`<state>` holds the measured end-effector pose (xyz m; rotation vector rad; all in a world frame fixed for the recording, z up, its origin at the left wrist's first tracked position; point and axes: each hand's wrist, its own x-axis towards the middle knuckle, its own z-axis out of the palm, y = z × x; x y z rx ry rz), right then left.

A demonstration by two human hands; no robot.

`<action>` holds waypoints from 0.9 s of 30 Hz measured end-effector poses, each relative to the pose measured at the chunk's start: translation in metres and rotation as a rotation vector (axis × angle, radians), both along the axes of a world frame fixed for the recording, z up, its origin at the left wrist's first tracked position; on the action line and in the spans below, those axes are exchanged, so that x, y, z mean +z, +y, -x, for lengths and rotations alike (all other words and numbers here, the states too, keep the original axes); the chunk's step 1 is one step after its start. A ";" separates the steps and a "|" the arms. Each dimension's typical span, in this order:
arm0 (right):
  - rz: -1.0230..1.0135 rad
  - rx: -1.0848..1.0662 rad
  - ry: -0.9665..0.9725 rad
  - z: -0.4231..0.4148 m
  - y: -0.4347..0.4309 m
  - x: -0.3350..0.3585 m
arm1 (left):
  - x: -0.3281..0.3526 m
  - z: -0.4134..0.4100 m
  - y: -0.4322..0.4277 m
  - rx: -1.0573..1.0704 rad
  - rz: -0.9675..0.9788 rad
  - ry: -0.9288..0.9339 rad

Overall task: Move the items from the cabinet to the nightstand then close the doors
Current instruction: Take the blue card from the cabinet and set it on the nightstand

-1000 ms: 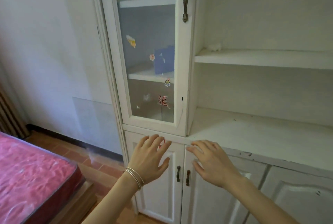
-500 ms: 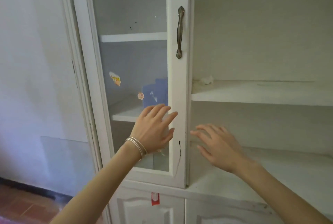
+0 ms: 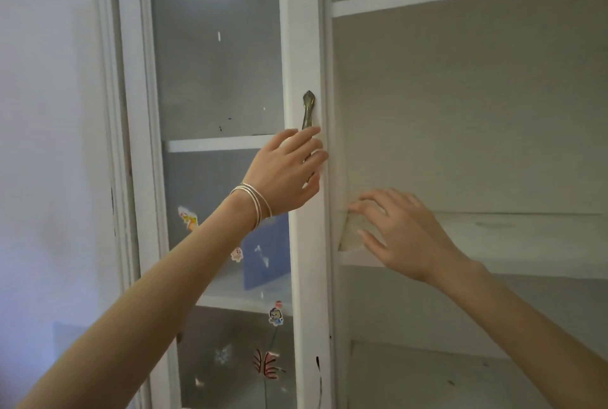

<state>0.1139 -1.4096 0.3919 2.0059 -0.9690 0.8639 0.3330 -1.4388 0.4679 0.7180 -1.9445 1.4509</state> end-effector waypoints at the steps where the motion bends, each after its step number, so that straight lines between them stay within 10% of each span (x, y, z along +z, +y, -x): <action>1: -0.007 -0.004 0.001 0.002 -0.002 0.000 | 0.001 -0.002 -0.003 0.006 -0.002 -0.007; 27: -0.288 0.204 0.076 -0.089 0.095 -0.047 | 0.000 -0.094 0.140 0.040 0.080 -0.084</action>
